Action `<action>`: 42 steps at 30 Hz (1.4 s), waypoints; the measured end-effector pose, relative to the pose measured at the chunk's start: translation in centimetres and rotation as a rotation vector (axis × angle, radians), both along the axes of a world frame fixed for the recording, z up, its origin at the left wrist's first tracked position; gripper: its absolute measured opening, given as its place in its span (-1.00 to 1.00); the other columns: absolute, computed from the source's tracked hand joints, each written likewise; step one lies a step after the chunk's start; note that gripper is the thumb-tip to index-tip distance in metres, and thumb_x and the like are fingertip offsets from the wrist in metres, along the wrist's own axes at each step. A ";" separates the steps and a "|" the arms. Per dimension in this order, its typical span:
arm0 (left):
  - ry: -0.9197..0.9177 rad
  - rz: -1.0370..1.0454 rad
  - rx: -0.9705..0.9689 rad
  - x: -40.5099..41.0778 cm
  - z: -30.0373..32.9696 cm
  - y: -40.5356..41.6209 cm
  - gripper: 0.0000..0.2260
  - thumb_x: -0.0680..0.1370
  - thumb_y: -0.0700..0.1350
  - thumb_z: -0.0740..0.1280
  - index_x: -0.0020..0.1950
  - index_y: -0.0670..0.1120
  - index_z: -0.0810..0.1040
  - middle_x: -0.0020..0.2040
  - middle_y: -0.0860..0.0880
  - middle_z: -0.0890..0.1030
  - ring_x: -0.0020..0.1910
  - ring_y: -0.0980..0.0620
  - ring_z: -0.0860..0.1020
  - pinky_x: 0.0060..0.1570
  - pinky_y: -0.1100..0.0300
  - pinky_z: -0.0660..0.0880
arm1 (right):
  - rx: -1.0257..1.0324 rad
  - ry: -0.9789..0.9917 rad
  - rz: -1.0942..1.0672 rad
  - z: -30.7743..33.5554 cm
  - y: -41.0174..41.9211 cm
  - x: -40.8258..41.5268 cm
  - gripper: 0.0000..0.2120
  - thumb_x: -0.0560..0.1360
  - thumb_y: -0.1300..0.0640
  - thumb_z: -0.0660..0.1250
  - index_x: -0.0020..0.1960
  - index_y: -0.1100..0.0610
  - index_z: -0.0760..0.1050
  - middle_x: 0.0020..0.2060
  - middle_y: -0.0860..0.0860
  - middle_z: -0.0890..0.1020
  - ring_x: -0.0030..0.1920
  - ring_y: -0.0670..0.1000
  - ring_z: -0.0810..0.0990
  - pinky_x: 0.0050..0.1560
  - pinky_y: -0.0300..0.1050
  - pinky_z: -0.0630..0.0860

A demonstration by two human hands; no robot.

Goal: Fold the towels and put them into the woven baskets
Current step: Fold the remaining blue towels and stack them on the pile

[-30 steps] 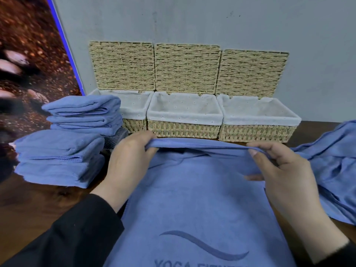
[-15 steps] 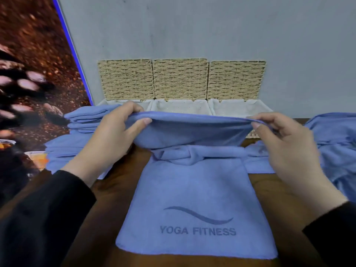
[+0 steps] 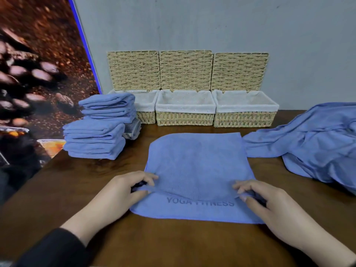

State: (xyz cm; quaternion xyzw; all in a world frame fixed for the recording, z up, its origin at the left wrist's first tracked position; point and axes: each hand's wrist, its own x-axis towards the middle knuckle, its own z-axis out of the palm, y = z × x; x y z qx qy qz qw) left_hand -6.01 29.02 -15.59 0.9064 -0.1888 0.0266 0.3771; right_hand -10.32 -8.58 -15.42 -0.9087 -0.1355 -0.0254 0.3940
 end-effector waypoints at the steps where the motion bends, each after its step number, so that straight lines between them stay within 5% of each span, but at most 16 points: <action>1: -0.006 0.001 -0.001 0.0 0.1 0.1 -0.69 0.52 -0.36 0.40 -0.07 0.08 0.64 0.15 0.38 0.62 0.24 0.38 0.52 0.16 0.43 0.39 | 0.004 0.003 -0.007 0.1 0.0 0.0 -0.82 0.61 0.14 0.35 0.00 -0.15 0.59 0.17 -0.44 0.58 0.28 -0.41 0.47 0.20 -0.42 0.45; 7: -0.177 -0.076 0.039 -1.4 0.4 1.0 -0.59 0.55 -0.33 0.42 0.14 0.20 0.68 0.23 0.38 0.59 0.26 0.32 0.53 0.28 0.42 0.39 | -0.015 -0.081 0.035 0.8 -0.1 -1.2 -0.76 0.60 0.25 0.35 -0.04 -0.12 0.56 0.17 -0.36 0.60 0.30 -0.34 0.49 0.18 -0.44 0.43; 13: -0.093 -0.139 0.103 -3.3 -0.4 2.1 -0.65 0.55 -0.24 0.45 0.22 0.16 0.68 0.26 0.39 0.57 0.31 0.35 0.49 0.35 0.41 0.35 | -0.211 -0.190 0.169 0.9 -0.8 -2.8 -0.64 0.50 0.32 0.43 -0.05 -0.16 0.49 0.17 -0.22 0.57 0.23 -0.11 0.58 0.17 -0.41 0.36; 17: -0.073 -0.171 0.150 -3.1 -0.6 2.4 -0.67 0.54 0.19 0.42 0.27 0.14 0.65 0.33 0.44 0.47 0.39 0.37 0.40 0.39 0.44 0.27 | -0.237 -0.133 0.209 0.1 -1.3 -2.9 -0.84 0.52 0.04 0.47 0.03 -0.17 0.56 0.25 -0.27 0.52 0.30 -0.17 0.53 0.26 -0.42 0.31; 20: -0.082 -0.202 0.200 -3.1 -0.8 2.5 -0.54 0.49 0.32 0.33 0.31 0.15 0.61 0.38 0.45 0.41 0.43 0.39 0.33 0.42 0.46 0.20 | -0.279 -0.132 0.205 0.1 -2.1 -2.6 -0.74 0.49 -0.15 0.41 0.18 -0.20 0.60 0.31 -0.32 0.49 0.35 -0.23 0.47 0.33 -0.37 0.28; 26: -0.159 -0.128 0.299 -2.8 -0.8 2.4 -0.57 0.58 0.31 0.16 0.31 0.18 0.60 0.42 0.33 0.44 0.47 0.38 0.27 0.50 0.26 0.16 | -0.428 -0.274 0.105 -0.5 -3.1 -1.6 -0.67 0.42 0.26 0.55 0.06 -0.09 0.63 0.14 -0.36 0.53 0.20 -0.26 0.50 0.21 -0.27 0.30; 30: -0.351 -0.046 0.342 -4.0 0.8 -0.3 -0.47 0.56 0.42 0.14 0.26 0.13 0.66 0.34 0.25 0.56 0.41 0.37 0.35 0.44 0.28 0.16 | -0.293 -0.414 0.043 0.6 0.4 -1.9 -0.87 0.54 0.18 0.41 -0.03 -0.05 0.58 -0.11 -0.26 0.60 0.07 -0.28 0.48 0.19 -0.44 0.27; 34: -0.254 -0.105 0.150 -6.1 2.5 -6.7 -0.29 0.40 0.54 0.20 0.49 0.29 0.34 0.26 0.54 0.36 0.31 0.60 0.18 0.35 0.51 0.09 | -0.113 -0.420 0.095 2.5 5.5 -2.0 -0.92 0.59 0.05 0.31 0.01 -0.06 0.59 -0.14 -0.22 0.59 -0.03 -0.23 0.51 0.05 -0.43 0.33; 36: -0.277 -0.124 0.040 -6.0 1.9 -8.5 -0.52 0.51 0.39 0.26 0.38 0.25 0.46 0.20 0.46 0.48 0.29 0.45 0.37 0.30 0.37 0.27 | -0.065 -0.427 0.151 3.0 7.5 -2.1 -0.88 0.56 0.03 0.28 0.02 -0.07 0.58 -0.11 -0.24 0.59 -0.02 -0.22 0.53 0.05 -0.40 0.34; 38: -0.300 -0.082 -0.080 -5.9 2.1 -8.5 -0.88 0.62 0.04 0.33 0.10 0.09 0.62 -0.01 0.27 0.61 0.06 0.22 0.57 0.07 0.29 0.43 | -0.069 -0.406 0.164 2.8 8.1 -1.9 -0.93 0.55 0.03 0.33 0.02 -0.08 0.56 -0.11 -0.23 0.59 0.00 -0.20 0.53 0.07 -0.35 0.35; 40: -0.179 -0.003 -0.171 -5.8 2.3 -7.5 -0.87 0.63 -0.17 0.33 -0.04 0.03 0.62 -0.20 0.23 0.60 -0.17 0.22 0.57 -0.14 0.39 0.42 | -0.137 -0.352 0.134 1.8 7.6 -1.3 -0.95 0.57 0.00 0.38 -0.05 -0.09 0.51 -0.17 -0.22 0.53 -0.07 -0.19 0.50 0.00 -0.28 0.32; 42: -0.050 0.004 -0.188 -5.9 2.3 -6.8 -0.89 0.61 -0.10 0.37 0.02 0.12 0.58 -0.17 0.23 0.61 -0.19 0.23 0.57 -0.17 0.43 0.42 | -0.182 -0.316 0.113 0.6 7.2 -0.6 -0.80 0.59 0.02 0.38 -0.16 -0.11 0.41 -0.26 -0.21 0.44 -0.17 -0.19 0.45 -0.09 -0.27 0.25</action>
